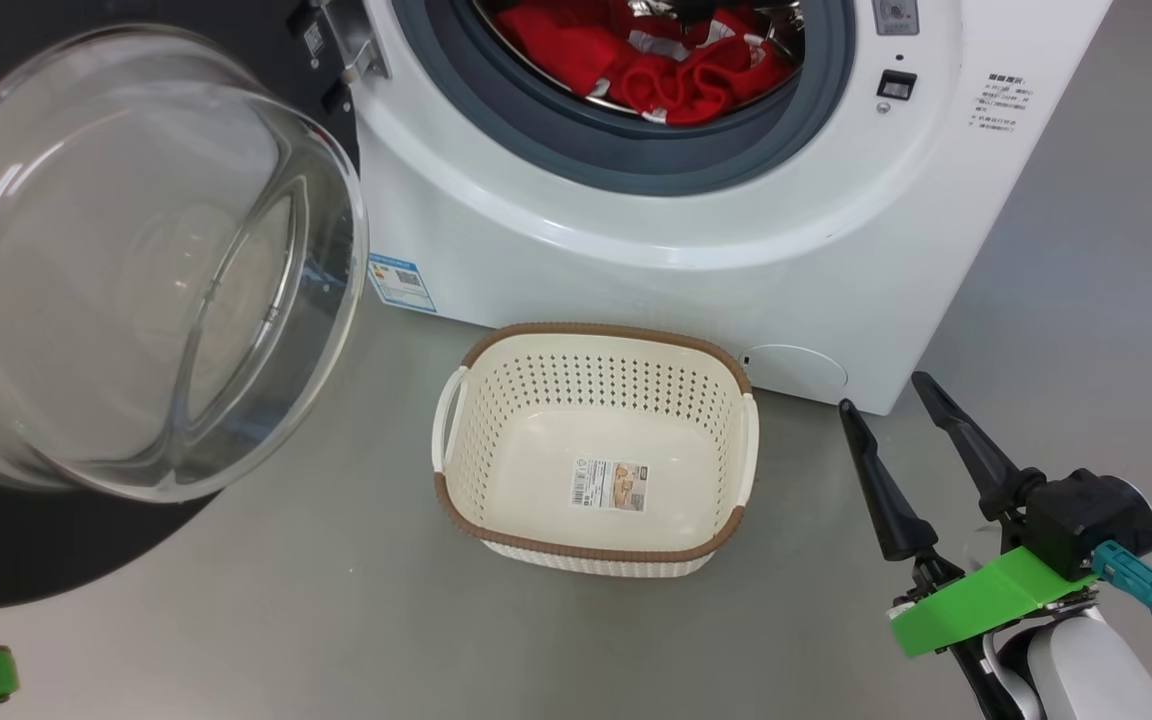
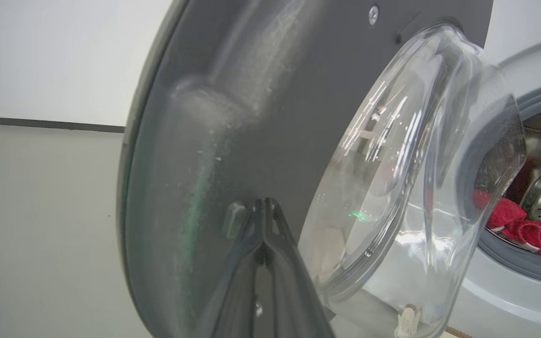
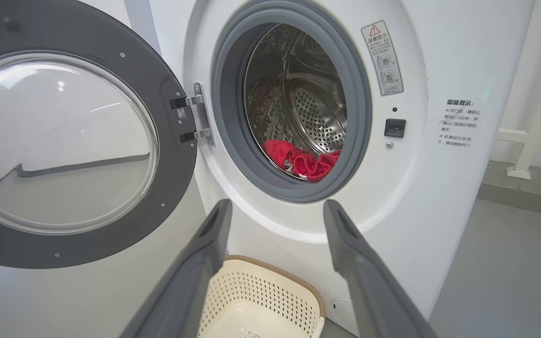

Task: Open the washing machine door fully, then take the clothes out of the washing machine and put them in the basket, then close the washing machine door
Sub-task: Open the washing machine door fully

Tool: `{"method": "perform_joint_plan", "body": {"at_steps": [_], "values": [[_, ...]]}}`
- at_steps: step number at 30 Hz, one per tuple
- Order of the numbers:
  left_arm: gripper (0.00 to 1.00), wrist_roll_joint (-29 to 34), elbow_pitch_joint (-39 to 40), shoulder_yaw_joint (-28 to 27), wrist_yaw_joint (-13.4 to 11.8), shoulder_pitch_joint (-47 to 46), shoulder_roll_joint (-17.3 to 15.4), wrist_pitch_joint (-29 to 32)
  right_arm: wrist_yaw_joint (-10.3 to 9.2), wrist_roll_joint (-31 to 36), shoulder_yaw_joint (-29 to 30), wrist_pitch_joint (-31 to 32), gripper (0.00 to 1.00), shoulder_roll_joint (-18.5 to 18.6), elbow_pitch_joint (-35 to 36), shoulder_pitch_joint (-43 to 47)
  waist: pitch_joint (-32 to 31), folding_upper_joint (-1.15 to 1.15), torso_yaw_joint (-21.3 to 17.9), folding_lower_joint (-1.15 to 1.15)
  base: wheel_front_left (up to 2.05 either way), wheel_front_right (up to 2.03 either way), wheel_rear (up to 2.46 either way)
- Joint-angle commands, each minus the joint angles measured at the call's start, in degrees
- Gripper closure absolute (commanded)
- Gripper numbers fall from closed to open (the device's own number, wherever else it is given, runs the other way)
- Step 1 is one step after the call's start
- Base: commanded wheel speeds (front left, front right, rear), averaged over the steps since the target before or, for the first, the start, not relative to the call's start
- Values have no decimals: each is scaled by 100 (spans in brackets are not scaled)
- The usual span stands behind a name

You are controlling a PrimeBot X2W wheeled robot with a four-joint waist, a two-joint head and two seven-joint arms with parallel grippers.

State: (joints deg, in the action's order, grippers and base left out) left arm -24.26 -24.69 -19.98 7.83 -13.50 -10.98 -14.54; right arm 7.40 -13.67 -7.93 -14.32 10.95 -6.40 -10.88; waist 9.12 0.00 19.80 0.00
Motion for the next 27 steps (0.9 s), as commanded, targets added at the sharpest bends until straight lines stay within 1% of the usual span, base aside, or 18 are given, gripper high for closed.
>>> {"method": "perform_joint_plan", "body": {"at_steps": [1, 11, 18, 27], "values": [[100, 29, 34, -257, -34, -210, -372, -46, 9, 81, -135, -68, 0, 20, 174, -133, 24, 0, -2, 0, 0, 0, 0], [100, -142, -454, -298, -34, -680, -653, -46, 9, 134, -156, -68, 0, 68, 270, -303, 301, 0, -10, 0, 0, 0, 0], [100, -201, -908, -418, -34, -1036, -924, -46, 9, 180, -187, -68, 0, 56, 264, -392, 402, 0, -51, 0, 0, 0, 0], [100, -175, -1298, -580, -34, -1243, -1068, -46, 9, 182, -193, -68, 0, 58, 227, -450, 411, 0, -84, 0, 0, 0, 0]]}}
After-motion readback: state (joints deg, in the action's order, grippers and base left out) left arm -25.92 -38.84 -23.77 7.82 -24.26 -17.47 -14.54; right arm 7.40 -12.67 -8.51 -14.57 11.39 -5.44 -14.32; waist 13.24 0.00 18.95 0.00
